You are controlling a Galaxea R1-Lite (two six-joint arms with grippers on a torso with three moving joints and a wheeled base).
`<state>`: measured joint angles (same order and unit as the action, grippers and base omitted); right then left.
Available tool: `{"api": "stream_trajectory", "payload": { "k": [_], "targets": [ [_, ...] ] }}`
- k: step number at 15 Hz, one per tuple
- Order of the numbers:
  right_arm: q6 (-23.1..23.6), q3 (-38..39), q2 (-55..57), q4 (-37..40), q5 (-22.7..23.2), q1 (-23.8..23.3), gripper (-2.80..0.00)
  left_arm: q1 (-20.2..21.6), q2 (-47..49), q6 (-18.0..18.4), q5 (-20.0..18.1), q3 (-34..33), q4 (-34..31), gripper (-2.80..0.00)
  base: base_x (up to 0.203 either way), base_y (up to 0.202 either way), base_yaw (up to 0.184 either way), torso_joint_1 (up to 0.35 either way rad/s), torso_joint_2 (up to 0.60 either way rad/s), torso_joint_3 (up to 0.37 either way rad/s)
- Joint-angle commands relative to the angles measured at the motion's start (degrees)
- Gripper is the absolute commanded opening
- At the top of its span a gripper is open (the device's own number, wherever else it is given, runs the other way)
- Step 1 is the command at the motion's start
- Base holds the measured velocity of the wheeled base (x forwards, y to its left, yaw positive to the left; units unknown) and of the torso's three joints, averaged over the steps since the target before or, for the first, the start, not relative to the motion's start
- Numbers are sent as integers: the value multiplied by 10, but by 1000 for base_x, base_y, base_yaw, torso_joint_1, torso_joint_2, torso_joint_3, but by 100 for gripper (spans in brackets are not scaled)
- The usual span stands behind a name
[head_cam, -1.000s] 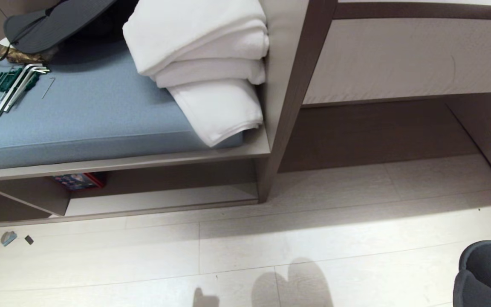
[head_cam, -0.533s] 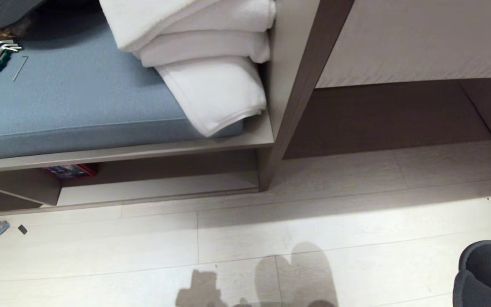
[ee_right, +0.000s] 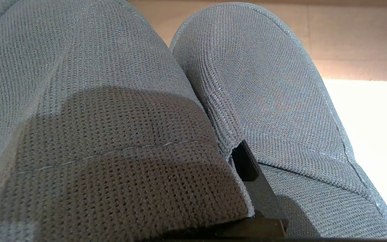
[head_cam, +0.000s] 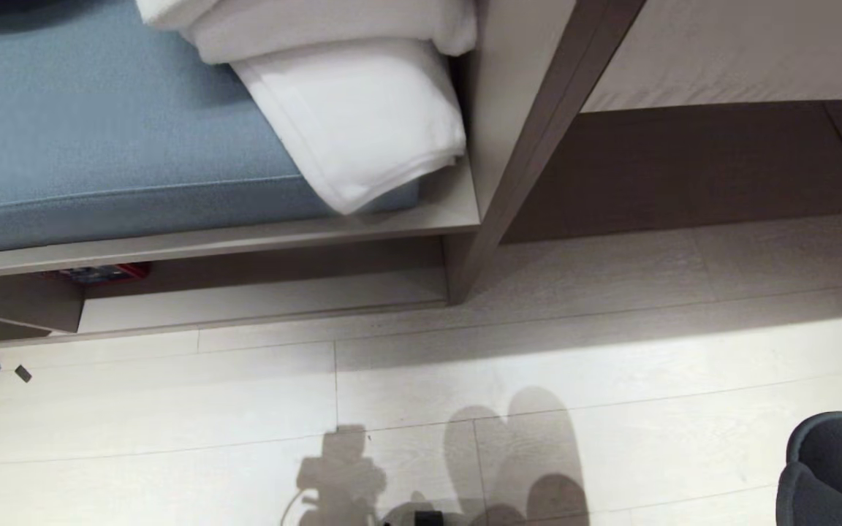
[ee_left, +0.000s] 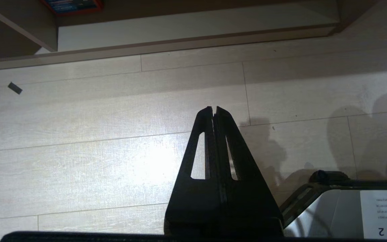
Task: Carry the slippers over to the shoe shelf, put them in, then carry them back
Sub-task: Place the slippers on the floor
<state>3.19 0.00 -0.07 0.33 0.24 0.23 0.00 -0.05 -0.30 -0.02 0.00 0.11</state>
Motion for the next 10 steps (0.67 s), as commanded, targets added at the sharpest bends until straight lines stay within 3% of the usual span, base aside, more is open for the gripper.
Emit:
{"api": "stream_trajectory", "payload": {
  "k": [1, 10],
  "targets": [
    [1, 0, 1, 0, 0, 0, -280, 0, 0, -1, 0, 0, 0, -280, 0, 0, 0, 2, 2, -200],
    [5, 0, 1, 0, 1, 0, -280, 0, 0, 0, 0, 0, 0, -280, 0, 0, 0, 4, 2, -199]
  ]
}}
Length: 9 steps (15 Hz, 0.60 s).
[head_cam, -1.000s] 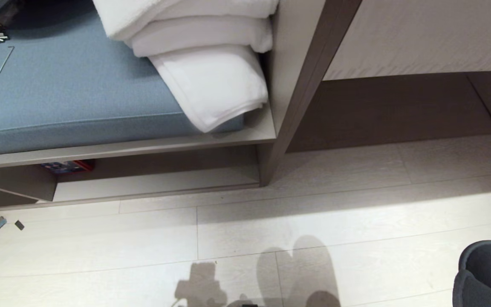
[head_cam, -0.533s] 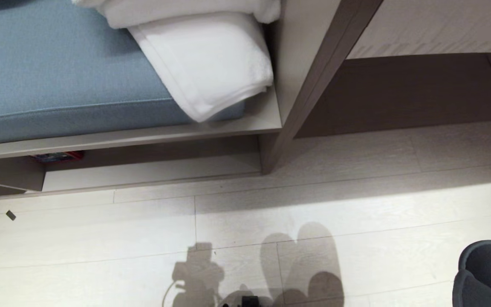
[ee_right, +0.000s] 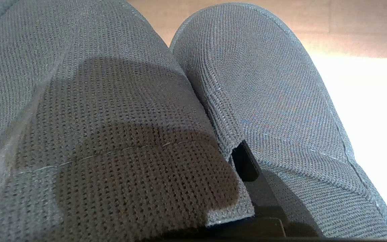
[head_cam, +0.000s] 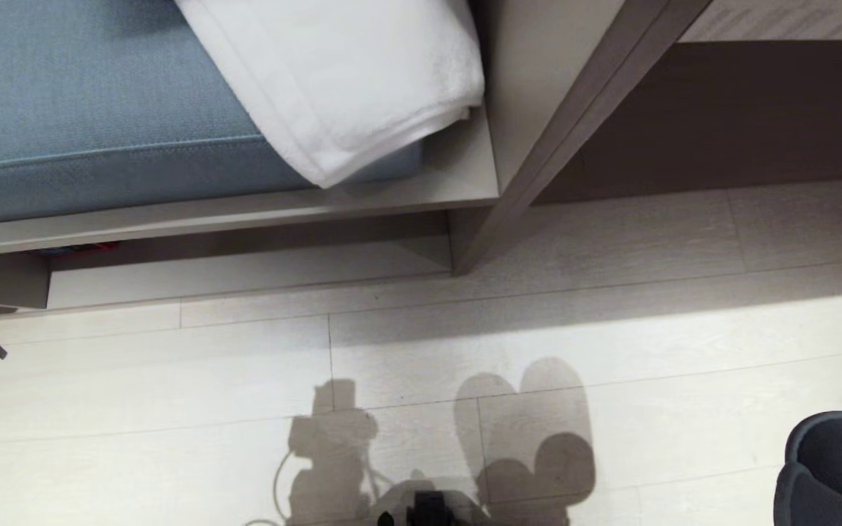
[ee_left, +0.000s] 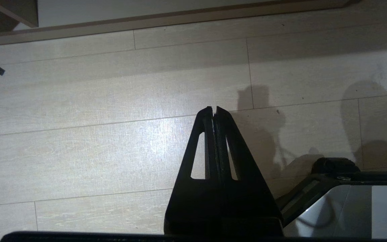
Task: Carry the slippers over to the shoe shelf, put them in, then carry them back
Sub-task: Place the slippers on the floor
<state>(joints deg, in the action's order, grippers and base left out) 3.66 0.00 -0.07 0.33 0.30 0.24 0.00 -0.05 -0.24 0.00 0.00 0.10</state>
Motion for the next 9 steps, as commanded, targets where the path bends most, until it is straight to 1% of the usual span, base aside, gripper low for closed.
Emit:
{"api": "stream_trajectory", "payload": {
  "k": [1, 9],
  "targets": [
    [0, 0, 1, 0, 0, 0, -280, 0, 0, -1, 0, 0, 0, -280, 0, 0, 0, 2, 7, -203],
    [2, 0, 0, 0, 0, 0, -280, 0, 0, 0, 0, 0, 0, -280, 0, 0, 0, 4, 3, -199]
  ]
}}
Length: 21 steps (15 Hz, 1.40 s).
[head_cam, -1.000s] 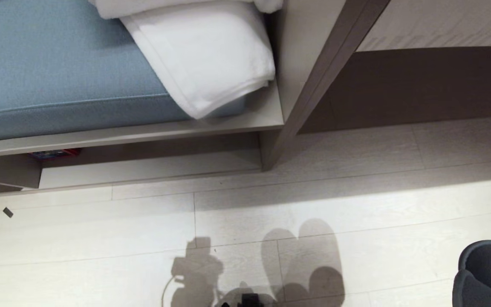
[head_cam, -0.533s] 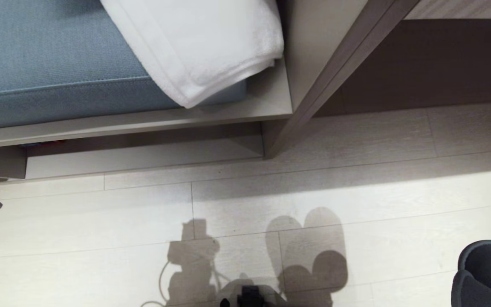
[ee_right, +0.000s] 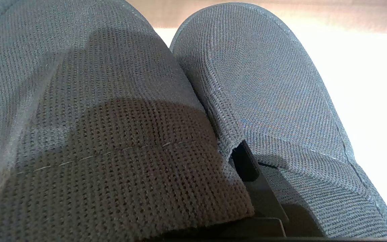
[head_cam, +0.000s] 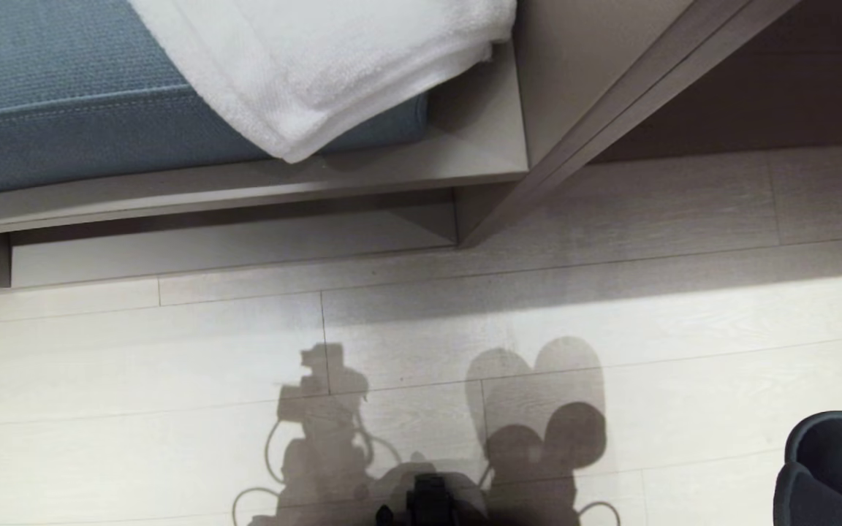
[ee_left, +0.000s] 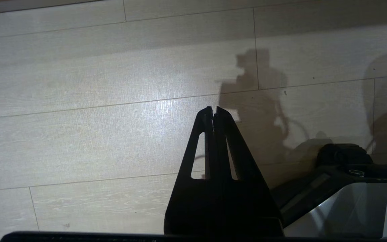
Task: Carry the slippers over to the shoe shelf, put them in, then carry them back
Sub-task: Place the slippers on the floor
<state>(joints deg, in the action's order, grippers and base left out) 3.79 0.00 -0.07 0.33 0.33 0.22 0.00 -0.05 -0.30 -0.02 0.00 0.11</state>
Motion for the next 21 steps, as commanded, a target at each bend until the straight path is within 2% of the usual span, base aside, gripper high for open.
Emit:
{"api": "stream_trajectory", "payload": {
  "k": [1, 13, 16, 19, 21],
  "targets": [
    [7, 0, 1, 0, 0, 0, -280, 0, 0, 0, 0, 0, 0, -280, 0, 0, 0, 2, 2, -196],
    [16, 0, 0, -2, 1, 0, -280, 0, 0, 0, 0, 0, 0, -280, 0, 0, 0, 2, 3, -197],
    [15, -39, 11, -11, 25, 0, -280, 0, 0, 0, -1, 0, 0, -280, 0, 0, 0, 2, 1, -67],
    [12, -84, 112, -39, 38, 3, -280, 0, 0, 1, 0, 0, 0, -280, 0, 0, 0, 0, 0, 0],
    [1, -101, 222, -103, 39, 5, -280, 0, 0, 1, -1, 0, 0, -280, 0, 0, 0, 0, 0, 0]
  ]
}}
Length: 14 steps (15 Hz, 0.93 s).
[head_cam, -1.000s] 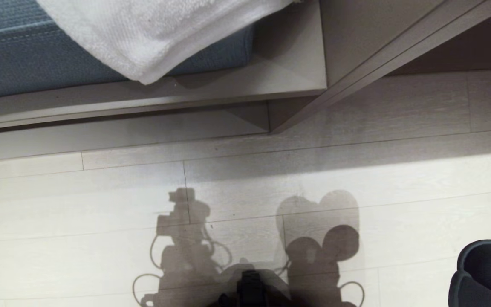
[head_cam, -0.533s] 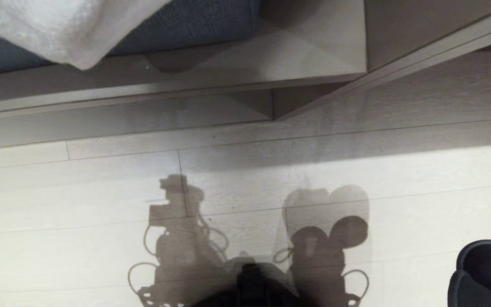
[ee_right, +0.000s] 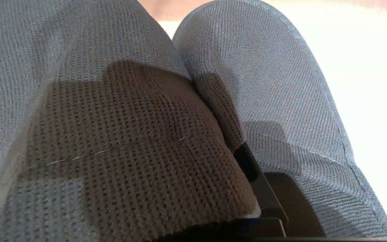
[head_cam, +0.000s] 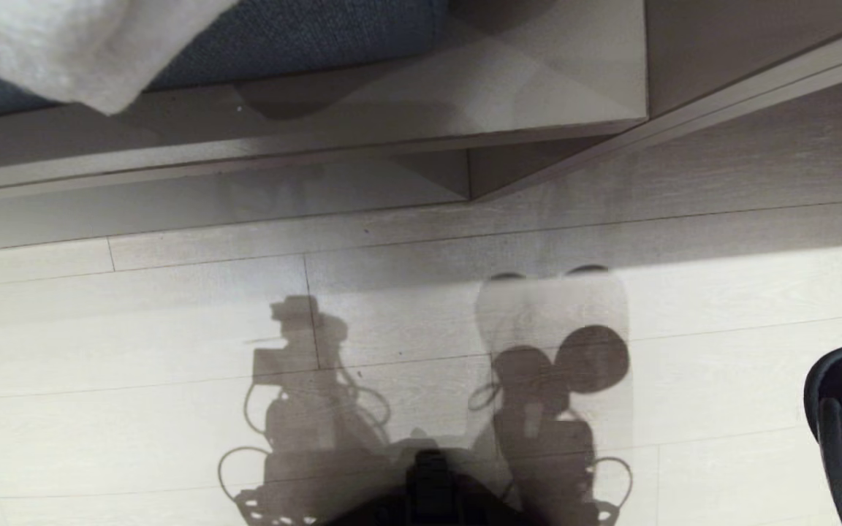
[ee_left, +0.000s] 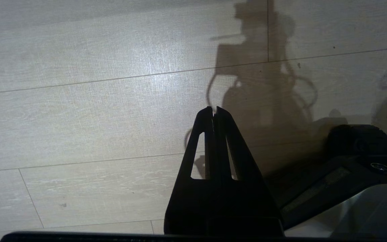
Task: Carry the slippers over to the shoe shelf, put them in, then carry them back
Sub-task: Place the slippers on the floor
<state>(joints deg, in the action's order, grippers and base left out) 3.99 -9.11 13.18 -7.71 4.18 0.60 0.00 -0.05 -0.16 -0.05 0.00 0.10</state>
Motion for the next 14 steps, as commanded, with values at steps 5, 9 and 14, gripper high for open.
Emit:
{"api": "stream_trajectory", "payload": {
  "k": [5, 9, 14],
  "targets": [
    [-4, -29, 440, -292, 1, 0, -280, 0, 0, 1, 0, 0, 1, -280, 0, 0, 0, 0, 0, 0],
    [11, -84, 649, -542, -9, -1, -280, 0, 0, 1, 0, 0, 0, -280, 0, 0, 0, 0, 0, 0],
    [5, -169, 787, -722, -14, -1, -280, 0, 0, 1, 0, 0, 0, -280, 0, 0, 0, 0, 0, 0]
  ]
}}
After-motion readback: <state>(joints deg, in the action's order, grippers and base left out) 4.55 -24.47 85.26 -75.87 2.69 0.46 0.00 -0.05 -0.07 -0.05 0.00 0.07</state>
